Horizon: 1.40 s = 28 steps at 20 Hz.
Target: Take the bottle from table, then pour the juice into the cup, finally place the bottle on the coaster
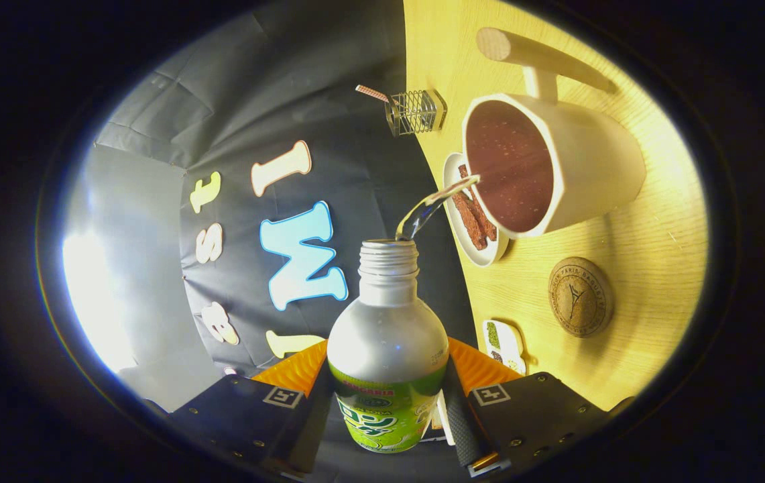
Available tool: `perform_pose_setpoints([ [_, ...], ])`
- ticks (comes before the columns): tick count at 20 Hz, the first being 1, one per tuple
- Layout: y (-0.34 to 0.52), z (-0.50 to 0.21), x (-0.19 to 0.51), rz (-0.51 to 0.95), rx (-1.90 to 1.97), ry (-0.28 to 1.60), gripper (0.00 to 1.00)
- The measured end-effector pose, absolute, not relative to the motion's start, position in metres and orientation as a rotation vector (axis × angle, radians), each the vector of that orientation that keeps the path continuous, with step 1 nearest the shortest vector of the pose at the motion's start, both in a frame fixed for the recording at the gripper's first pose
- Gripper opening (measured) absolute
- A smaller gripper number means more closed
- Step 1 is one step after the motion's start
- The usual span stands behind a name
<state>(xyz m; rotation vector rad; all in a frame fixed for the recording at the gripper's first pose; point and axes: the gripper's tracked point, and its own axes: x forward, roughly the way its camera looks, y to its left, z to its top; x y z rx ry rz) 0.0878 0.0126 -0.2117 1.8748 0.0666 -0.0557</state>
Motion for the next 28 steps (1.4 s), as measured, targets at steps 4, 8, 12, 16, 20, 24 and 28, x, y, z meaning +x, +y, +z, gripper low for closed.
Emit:
perform_pose_setpoints([
  [4,0.012,-0.204,0.091,-0.046,1.911,0.049,0.76],
  [8,0.013,-0.198,0.089,-0.048,1.952,0.035,0.76],
  [12,0.013,-0.195,0.090,-0.056,1.982,0.029,0.76],
  [16,0.012,-0.193,0.091,-0.070,2.024,0.019,0.76],
  [20,0.009,-0.190,0.089,-0.086,2.073,0.000,0.76],
  [24,0.003,-0.187,0.090,-0.102,2.093,-0.031,0.76],
  [28,0.005,-0.186,0.089,-0.104,2.130,-0.037,0.76],
])
